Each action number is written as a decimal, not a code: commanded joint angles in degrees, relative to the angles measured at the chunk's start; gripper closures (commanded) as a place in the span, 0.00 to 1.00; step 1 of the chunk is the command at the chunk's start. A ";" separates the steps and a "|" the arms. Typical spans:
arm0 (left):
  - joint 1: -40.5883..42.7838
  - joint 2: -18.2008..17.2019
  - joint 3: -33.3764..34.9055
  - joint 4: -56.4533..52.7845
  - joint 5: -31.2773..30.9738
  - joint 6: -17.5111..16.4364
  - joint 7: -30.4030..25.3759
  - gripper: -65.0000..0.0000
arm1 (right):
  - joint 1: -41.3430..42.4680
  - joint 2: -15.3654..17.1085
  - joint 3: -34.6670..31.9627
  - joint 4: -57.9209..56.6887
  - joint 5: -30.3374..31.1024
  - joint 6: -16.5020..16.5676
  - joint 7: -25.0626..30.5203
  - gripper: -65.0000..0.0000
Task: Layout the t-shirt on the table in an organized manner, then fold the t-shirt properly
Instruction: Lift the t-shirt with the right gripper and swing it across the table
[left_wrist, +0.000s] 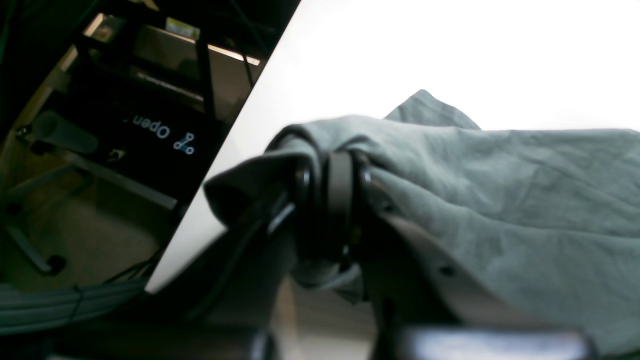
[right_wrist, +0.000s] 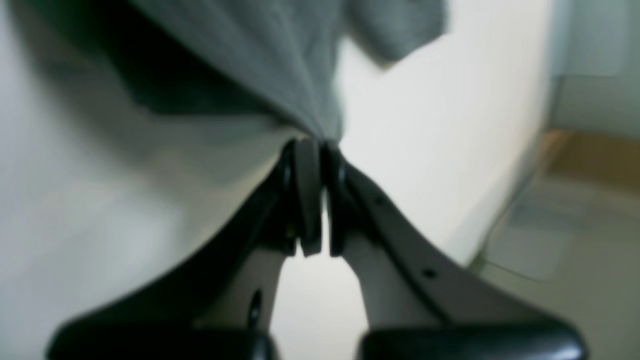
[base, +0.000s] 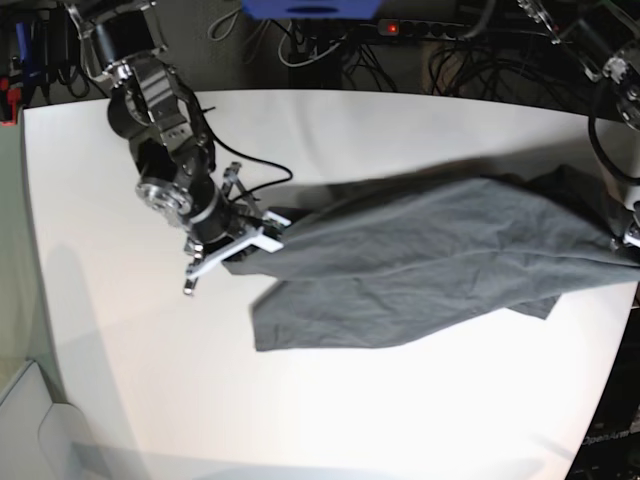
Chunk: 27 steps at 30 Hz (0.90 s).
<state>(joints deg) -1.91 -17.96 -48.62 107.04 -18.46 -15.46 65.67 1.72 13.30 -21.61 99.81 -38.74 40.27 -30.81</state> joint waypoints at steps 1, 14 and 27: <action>-0.86 -0.73 -0.21 1.13 -0.31 0.12 -1.63 1.00 | -1.14 0.90 0.02 2.83 -0.60 -0.27 -1.32 0.99; -0.94 0.86 1.98 2.45 -0.31 0.12 -1.63 1.00 | -20.48 5.21 -3.23 13.99 -3.94 -0.27 -2.91 0.99; -2.09 0.77 2.77 2.71 -0.31 0.12 -1.63 1.00 | -32.00 6.52 -7.71 14.43 -3.94 -0.27 -2.99 0.98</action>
<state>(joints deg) -3.07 -16.16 -45.65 108.71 -18.41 -15.46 65.69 -29.61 19.38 -29.17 113.06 -42.89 40.21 -34.33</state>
